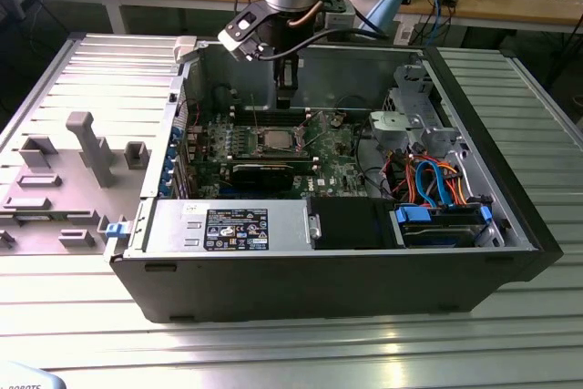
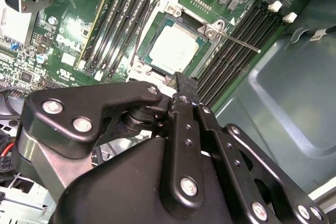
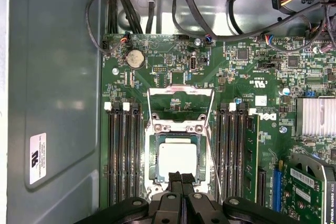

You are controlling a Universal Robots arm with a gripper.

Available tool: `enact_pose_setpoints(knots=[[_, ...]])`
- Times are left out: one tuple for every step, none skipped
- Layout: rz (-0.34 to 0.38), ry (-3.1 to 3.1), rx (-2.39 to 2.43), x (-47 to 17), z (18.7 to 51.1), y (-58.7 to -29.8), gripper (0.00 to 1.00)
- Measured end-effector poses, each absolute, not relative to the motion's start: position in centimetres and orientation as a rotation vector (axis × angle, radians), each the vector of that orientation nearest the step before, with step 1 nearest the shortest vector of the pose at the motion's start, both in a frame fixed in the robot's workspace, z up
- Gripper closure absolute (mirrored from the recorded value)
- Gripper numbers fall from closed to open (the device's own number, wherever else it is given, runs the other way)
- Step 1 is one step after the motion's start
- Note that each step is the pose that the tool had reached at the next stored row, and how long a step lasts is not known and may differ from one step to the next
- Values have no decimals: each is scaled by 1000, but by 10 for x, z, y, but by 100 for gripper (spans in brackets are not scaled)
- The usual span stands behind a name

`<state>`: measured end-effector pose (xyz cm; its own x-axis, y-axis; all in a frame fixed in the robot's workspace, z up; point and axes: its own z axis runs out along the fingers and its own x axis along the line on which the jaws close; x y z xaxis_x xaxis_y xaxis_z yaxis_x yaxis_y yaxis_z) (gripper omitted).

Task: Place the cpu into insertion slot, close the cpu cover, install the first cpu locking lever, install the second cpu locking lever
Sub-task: 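Close the cpu cover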

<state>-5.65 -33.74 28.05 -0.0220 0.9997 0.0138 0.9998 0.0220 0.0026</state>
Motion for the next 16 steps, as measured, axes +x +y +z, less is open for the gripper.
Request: enact_pose_setpoints(knots=[[-18, -2240, -2191, -56, 281, -337, 89], [-18, -2240, -2191, -56, 281, -337, 89], [-18, -2240, -2191, -56, 281, -337, 89], [-18, -2240, -2191, -55, 281, -337, 89], [-18, -2240, -2191, -54, 281, -337, 89], [-18, -2240, -2191, -53, 281, -337, 89], [-18, -2240, -2191, -53, 281, -337, 89], [-18, -2240, -2191, -52, 281, -337, 89], [-18, -2240, -2191, -51, 281, -337, 89], [-18, -2240, -2191, -50, 281, -337, 89], [-18, -2240, -2191, -50, 281, -337, 89], [-18, -2240, -2191, -50, 281, -337, 89], [-18, -2240, -2191, -49, 281, -337, 89], [-18, -2240, -2191, -49, 281, -337, 89], [-18, -2240, -2191, -48, 281, -337, 89], [-18, -2240, -2191, -48, 281, -337, 89]])
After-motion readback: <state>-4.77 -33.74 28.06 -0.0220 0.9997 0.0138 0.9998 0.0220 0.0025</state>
